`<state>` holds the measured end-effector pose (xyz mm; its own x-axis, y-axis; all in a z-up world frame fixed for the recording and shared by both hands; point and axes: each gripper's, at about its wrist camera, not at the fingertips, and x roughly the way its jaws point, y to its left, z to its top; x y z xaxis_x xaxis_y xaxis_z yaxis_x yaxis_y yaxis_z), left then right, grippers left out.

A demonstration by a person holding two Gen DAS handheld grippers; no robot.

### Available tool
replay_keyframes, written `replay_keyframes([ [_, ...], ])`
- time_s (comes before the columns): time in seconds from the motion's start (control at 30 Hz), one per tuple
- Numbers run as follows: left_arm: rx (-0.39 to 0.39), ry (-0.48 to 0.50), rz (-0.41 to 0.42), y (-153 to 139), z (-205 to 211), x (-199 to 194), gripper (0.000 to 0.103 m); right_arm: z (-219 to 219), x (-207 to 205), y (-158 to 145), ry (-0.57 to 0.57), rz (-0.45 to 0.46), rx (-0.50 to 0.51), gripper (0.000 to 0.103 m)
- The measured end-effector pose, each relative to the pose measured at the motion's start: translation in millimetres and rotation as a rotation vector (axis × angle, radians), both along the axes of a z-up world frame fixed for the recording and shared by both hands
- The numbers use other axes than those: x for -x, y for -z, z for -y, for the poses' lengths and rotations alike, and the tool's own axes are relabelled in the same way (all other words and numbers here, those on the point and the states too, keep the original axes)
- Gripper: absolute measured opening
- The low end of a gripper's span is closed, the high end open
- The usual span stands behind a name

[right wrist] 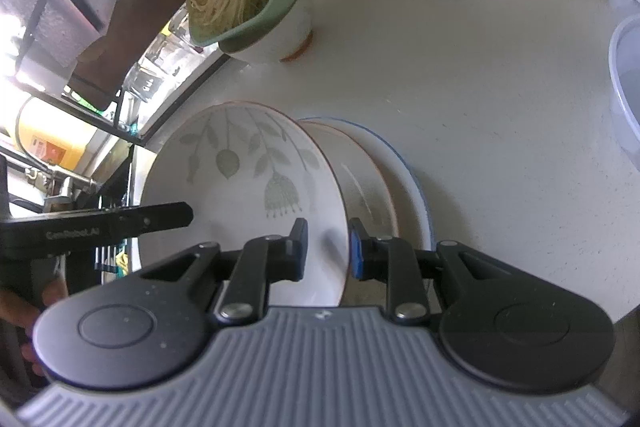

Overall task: Organize plates and bowls
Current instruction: 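Lift the plate with the left gripper toward the plate stack, then lower the leaf-pattern plate onto the plate stack and open the grippers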

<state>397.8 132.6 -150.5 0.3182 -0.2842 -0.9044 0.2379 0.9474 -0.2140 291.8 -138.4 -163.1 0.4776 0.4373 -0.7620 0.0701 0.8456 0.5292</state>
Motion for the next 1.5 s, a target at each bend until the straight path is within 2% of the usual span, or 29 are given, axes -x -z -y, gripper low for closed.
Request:
replay_keyframes([
  [0.1,-0.029,0.001,0.006,1.1,5.1,-1.0,0.037,0.3,-2.7,2.8,-0.011,-0.007,-0.012,0.025],
  [0.27,-0.079,0.017,0.015,5.2,10.4,-1.1,0.037,-6.4,-5.4,2.2,-0.043,0.003,0.030,0.025],
  [0.7,-0.124,0.011,0.017,17.3,19.7,-2.0,0.038,-8.5,-4.9,0.1,-0.053,0.043,0.083,0.025],
  [1.2,0.020,-0.169,0.063,9.9,7.8,12.4,0.040,-2.4,-8.5,-12.1,-0.101,0.074,0.142,0.024],
  [1.5,0.032,-0.197,0.082,2.0,15.5,22.5,0.040,1.9,-6.0,-17.5,-0.128,0.085,0.143,0.024],
])
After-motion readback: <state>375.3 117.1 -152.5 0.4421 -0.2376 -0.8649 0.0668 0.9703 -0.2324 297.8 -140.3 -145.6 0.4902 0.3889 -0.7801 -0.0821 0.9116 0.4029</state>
